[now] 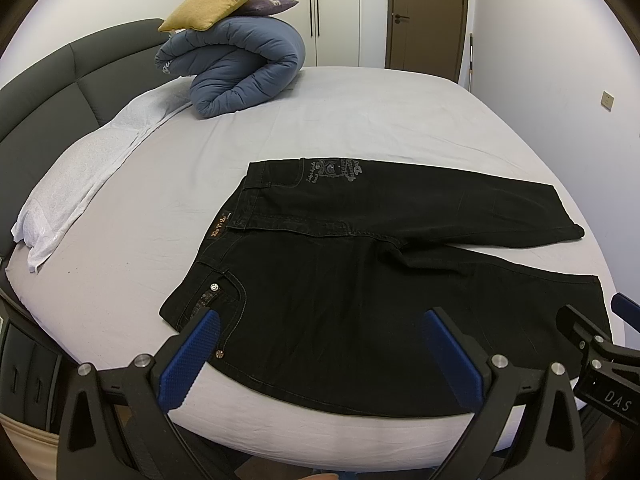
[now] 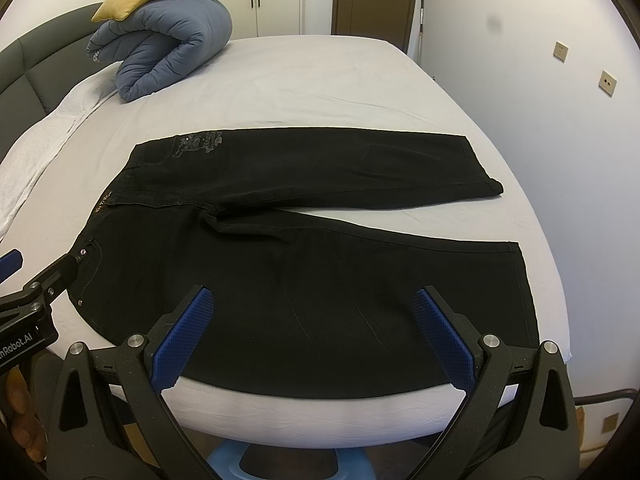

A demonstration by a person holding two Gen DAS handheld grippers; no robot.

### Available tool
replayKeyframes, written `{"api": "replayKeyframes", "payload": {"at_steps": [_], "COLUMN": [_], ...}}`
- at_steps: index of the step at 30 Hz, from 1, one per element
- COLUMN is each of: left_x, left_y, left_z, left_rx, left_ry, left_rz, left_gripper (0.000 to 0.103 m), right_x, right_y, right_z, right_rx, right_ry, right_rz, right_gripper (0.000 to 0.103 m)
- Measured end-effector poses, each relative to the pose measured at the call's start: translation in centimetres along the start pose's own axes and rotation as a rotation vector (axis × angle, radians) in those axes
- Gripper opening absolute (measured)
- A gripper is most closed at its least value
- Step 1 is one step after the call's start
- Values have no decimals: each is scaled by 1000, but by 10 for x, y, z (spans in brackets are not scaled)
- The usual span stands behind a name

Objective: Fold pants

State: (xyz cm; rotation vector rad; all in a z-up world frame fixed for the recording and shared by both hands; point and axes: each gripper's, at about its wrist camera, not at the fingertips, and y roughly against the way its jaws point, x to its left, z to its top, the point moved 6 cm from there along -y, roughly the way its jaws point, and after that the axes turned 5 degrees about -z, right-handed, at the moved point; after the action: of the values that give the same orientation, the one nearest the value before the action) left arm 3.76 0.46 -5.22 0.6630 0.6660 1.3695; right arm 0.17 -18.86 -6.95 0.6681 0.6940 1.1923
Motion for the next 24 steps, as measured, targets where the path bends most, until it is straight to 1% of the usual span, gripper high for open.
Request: {"api": "replayKeyframes", "payload": {"at_steps": [19, 21, 24], "left_x": [0, 1, 3], "left_y": [0, -1, -4], "left_z": [0, 1, 10], "left_rx": [-5, -6, -22], "left_ry": [-4, -11, -26], "left_rz": [-5, -11, -36], "left_gripper": [103, 103, 103], "right_x": [4, 6, 13], "right_y": [2, 3, 6], "right_z": [0, 1, 11], "right_rx": [-2, -11, -39], "right_ry": [1, 7, 48], "right_rz": [4, 23, 117], "right_gripper": [102, 102, 102]}}
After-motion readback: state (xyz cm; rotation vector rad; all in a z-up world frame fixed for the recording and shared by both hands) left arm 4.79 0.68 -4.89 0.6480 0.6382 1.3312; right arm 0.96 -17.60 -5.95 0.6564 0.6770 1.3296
